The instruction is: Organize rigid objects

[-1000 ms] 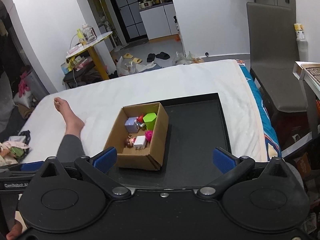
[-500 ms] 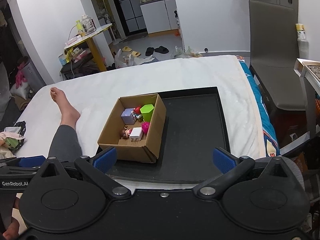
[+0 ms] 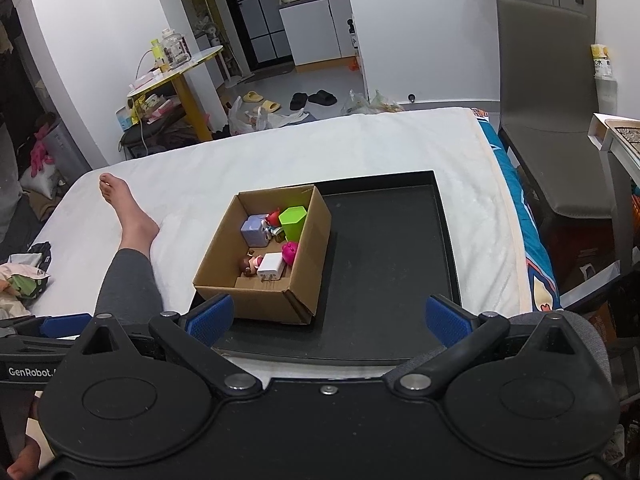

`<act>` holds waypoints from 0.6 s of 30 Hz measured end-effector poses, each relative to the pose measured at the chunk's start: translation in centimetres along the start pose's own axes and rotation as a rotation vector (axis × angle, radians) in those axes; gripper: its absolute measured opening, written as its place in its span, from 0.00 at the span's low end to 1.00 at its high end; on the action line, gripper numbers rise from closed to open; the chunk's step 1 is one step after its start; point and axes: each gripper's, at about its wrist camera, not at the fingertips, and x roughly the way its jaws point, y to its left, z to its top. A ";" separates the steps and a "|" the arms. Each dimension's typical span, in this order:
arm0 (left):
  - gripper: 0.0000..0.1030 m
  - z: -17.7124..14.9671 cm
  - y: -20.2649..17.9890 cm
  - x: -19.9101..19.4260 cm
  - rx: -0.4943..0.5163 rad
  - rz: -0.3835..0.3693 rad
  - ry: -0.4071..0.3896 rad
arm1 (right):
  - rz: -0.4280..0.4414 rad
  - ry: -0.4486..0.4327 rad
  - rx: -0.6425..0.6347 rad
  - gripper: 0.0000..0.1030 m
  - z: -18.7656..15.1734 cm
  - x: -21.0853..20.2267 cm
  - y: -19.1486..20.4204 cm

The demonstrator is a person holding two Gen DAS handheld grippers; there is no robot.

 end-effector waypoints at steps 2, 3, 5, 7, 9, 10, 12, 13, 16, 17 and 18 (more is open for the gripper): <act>0.97 0.0 -0.1 0.0 0.007 0.006 0.001 | 0.001 -0.002 0.000 1.00 0.0 0.0 0.0; 0.97 0.0 -0.1 0.0 0.011 0.009 0.001 | 0.000 -0.002 -0.001 1.00 -0.1 0.0 0.0; 0.97 -0.1 -0.3 0.1 0.020 0.020 0.001 | 0.002 0.000 -0.001 1.00 -0.1 0.0 0.0; 0.97 0.0 -0.3 0.2 0.022 0.024 0.004 | 0.002 0.002 -0.002 1.00 -0.1 0.1 0.0; 0.97 0.0 -0.3 0.2 0.022 0.024 0.005 | 0.002 0.002 -0.001 1.00 -0.1 0.1 -0.1; 0.97 0.0 -0.3 0.2 0.023 0.025 0.005 | 0.002 0.002 -0.002 1.00 -0.1 0.1 -0.1; 0.97 0.0 -0.3 0.2 0.023 0.024 0.005 | 0.001 0.002 -0.001 1.00 -0.1 0.1 -0.1; 0.97 0.0 -0.2 0.2 0.022 0.024 0.005 | 0.000 0.002 0.000 1.00 -0.1 0.1 -0.1; 0.97 0.0 -0.3 0.2 0.022 0.026 0.005 | 0.000 0.003 -0.001 1.00 -0.1 0.1 -0.1; 0.97 0.0 -0.2 0.3 0.021 0.026 0.005 | -0.002 0.004 -0.001 1.00 -0.2 0.2 -0.1; 0.97 -0.1 -0.2 0.3 0.020 0.026 0.006 | -0.003 0.005 0.000 1.00 -0.2 0.2 -0.1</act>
